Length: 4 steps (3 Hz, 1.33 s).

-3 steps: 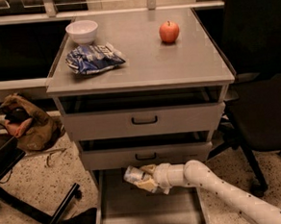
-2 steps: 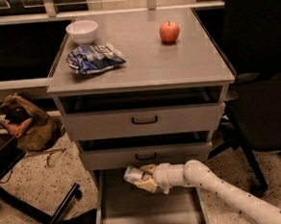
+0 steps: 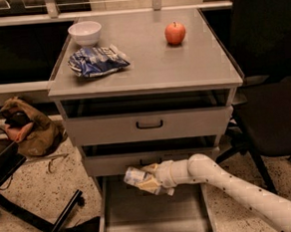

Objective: Pick blue plastic bottle from bottom drawer and place on counter

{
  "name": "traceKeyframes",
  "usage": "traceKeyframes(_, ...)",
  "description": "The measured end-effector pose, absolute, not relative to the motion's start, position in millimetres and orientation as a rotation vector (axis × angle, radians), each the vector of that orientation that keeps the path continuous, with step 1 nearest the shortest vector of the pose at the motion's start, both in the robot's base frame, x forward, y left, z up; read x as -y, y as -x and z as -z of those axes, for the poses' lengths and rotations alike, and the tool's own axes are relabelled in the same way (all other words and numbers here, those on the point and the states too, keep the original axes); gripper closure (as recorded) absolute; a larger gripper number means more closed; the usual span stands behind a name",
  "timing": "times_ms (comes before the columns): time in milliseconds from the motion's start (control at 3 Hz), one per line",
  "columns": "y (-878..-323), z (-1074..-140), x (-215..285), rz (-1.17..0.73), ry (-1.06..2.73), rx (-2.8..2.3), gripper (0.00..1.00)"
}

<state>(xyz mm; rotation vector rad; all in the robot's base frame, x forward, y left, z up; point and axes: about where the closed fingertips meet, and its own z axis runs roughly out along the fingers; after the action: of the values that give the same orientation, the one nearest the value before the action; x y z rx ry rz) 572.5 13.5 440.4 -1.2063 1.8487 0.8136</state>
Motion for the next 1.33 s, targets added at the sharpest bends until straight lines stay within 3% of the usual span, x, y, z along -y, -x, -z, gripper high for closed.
traceKeyframes(1000, -593, -633, -22, -0.666, 1.315, -1.708, 1.0)
traceKeyframes(1333, -593, -633, -22, -0.666, 1.315, -1.708, 1.0)
